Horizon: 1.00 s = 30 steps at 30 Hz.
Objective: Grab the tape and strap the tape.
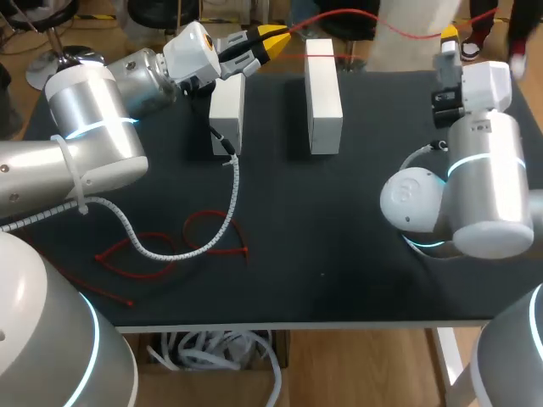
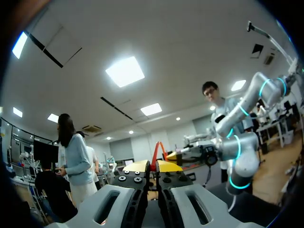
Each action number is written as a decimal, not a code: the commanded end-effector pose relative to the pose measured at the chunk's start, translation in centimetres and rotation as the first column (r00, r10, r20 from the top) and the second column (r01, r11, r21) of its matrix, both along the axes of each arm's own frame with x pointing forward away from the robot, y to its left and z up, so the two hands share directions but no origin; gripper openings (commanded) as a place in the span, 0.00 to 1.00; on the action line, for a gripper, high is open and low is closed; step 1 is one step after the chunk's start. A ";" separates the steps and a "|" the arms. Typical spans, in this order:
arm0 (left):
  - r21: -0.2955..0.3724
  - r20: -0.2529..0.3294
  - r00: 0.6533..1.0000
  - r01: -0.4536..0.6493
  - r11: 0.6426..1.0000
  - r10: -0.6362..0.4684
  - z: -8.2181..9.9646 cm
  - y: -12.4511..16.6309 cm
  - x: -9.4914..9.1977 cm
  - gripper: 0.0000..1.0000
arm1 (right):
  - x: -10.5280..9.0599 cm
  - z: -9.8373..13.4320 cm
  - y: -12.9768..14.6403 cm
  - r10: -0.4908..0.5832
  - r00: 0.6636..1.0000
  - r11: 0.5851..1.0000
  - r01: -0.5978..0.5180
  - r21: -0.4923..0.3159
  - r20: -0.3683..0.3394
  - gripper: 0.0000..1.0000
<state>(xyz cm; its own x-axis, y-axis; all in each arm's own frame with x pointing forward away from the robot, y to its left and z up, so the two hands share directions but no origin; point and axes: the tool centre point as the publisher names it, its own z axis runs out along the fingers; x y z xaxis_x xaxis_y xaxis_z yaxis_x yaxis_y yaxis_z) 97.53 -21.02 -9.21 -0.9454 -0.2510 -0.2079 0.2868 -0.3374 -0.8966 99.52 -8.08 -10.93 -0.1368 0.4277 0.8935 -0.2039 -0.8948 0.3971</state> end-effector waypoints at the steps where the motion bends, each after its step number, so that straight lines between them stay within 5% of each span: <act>1: -0.002 0.001 1.000 -0.002 1.000 0.002 0.0 -0.1 0.0 0.00 | 0.0 0.1 0.2 -0.004 1.000 1.000 0.004 0.001 -0.005 0.00; 11: -0.002 0.001 1.000 -0.002 1.000 0.002 0.0 -0.1 0.0 0.00 | 0.0 0.1 0.2 -0.004 1.000 1.000 0.004 0.001 -0.005 0.00; 14: 0.184 -0.189 0.980 0.100 0.978 -0.065 0.5 -0.1 -0.6 0.00 | 0.0 0.1 0.2 -0.004 1.000 1.000 0.004 0.001 -0.005 0.00; 17: 0.299 -0.252 0.965 0.144 0.943 -0.067 0.8 -0.1 -1.0 0.00 | 0.0 0.1 0.2 -0.004 1.000 1.000 0.004 0.001 -0.005 0.00; 23: 0.516 -0.413 0.911 0.245 0.821 -0.013 1.5 -0.1 -1.4 0.00 | 0.0 0.1 0.2 -0.004 1.000 1.000 0.004 0.001 -0.005 0.00; 30: 0.708 -0.605 0.785 0.455 0.539 0.132 2.4 -0.1 -1.1 0.00 | 0.0 0.1 0.2 -0.004 1.000 1.000 0.004 0.001 -0.005 0.00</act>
<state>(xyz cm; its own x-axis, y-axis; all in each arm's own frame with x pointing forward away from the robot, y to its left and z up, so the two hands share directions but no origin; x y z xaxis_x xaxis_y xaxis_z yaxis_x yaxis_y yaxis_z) 96.08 -21.38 -7.65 -0.9948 -0.0943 0.0373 -0.0328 -0.0494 -0.9982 99.49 -8.02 -10.94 -0.1368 0.4276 0.8936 -0.2050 -0.8947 0.3967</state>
